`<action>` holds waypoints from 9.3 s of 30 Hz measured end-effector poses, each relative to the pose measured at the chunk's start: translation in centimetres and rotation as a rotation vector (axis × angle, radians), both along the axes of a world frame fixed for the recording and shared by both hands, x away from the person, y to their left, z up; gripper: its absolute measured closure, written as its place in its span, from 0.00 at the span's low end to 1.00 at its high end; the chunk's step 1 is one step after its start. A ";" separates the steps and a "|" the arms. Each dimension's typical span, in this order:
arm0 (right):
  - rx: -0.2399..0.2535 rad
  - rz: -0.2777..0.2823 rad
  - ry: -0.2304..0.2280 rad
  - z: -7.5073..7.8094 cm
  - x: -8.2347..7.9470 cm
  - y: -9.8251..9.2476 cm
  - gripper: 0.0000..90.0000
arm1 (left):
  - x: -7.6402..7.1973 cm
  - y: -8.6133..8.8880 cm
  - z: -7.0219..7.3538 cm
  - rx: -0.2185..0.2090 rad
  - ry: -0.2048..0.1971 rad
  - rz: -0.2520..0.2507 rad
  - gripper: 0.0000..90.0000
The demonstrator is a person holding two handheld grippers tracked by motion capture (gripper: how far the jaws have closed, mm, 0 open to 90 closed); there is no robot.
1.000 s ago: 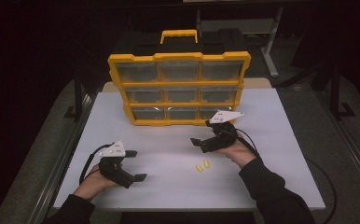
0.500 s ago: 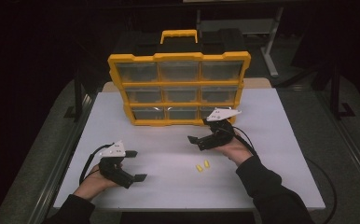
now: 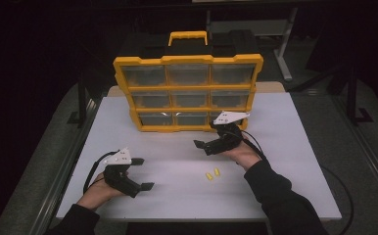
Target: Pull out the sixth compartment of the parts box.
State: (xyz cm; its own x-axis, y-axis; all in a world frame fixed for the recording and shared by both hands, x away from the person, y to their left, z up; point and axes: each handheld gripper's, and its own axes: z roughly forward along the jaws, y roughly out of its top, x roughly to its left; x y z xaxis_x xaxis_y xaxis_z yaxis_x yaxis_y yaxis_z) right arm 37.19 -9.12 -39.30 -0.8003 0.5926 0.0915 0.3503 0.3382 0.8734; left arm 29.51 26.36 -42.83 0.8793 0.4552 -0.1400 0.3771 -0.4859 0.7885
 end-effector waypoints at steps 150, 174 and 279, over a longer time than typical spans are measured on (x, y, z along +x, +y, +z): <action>-0.560 0.068 -0.700 -1.2 -3.1 2.2 0.09 | -0.1 0.4 0.2 -0.016 -0.019 0.020 0.00; -0.672 0.085 -0.815 -1.4 -3.5 2.5 0.09 | -0.1 0.4 0.2 -0.018 -0.032 0.029 0.00; -1.075 -0.057 -1.083 0.0 -2.8 0.1 0.09 | -0.2 0.4 0.3 -0.014 -0.038 0.023 0.00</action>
State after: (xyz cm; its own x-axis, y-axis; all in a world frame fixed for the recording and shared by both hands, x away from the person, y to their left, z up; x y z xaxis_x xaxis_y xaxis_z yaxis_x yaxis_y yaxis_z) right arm 34.43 -8.99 -39.31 -0.1716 0.0253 -0.9849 -0.2412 0.9682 0.0669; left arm 29.26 26.77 -42.56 0.8732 0.4740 -0.1134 0.3581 -0.4663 0.8089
